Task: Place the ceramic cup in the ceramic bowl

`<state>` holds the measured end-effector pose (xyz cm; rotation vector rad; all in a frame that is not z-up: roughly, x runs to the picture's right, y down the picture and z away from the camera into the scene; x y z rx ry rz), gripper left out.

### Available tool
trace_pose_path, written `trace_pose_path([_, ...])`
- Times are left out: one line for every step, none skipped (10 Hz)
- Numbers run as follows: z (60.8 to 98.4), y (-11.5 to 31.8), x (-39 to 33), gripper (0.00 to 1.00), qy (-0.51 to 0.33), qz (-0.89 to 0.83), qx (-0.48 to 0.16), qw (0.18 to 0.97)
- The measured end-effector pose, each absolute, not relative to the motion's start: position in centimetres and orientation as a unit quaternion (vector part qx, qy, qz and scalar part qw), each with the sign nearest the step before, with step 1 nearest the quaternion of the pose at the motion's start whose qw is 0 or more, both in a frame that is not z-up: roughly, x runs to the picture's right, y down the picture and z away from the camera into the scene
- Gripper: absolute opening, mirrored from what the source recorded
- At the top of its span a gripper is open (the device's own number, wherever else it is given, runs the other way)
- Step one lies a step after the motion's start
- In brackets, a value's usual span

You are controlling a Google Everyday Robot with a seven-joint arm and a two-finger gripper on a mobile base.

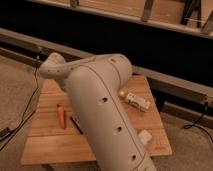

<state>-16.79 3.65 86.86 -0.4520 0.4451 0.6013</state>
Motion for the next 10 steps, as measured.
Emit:
trace_pose_path([86.99,3.63,-16.52,0.36,0.219,0.294,-0.217,0.905])
trace_pose_path([87.06,3.62,-16.39,0.45,0.221,0.295,-0.216,0.904])
trace_pose_path([87.16,3.62,-16.25,0.54,0.223,0.297,-0.215,0.903])
trace_pose_path([87.3,3.6,-16.0,0.68,0.226,0.302,-0.214,0.901])
trace_pose_path([87.33,3.61,-15.9,0.74,0.227,0.304,-0.213,0.9])
trace_pose_path([87.45,3.62,-15.73,0.79,0.229,0.309,-0.213,0.898])
trace_pose_path([87.55,3.63,-15.59,0.8,0.23,0.316,-0.214,0.895])
trace_pose_path([87.57,3.56,-15.55,0.8,0.23,0.32,-0.213,0.894])
trace_pose_path([87.6,3.61,-15.53,0.8,0.231,0.324,-0.214,0.892])
trace_pose_path([87.58,3.58,-15.52,0.8,0.231,0.325,-0.214,0.892])
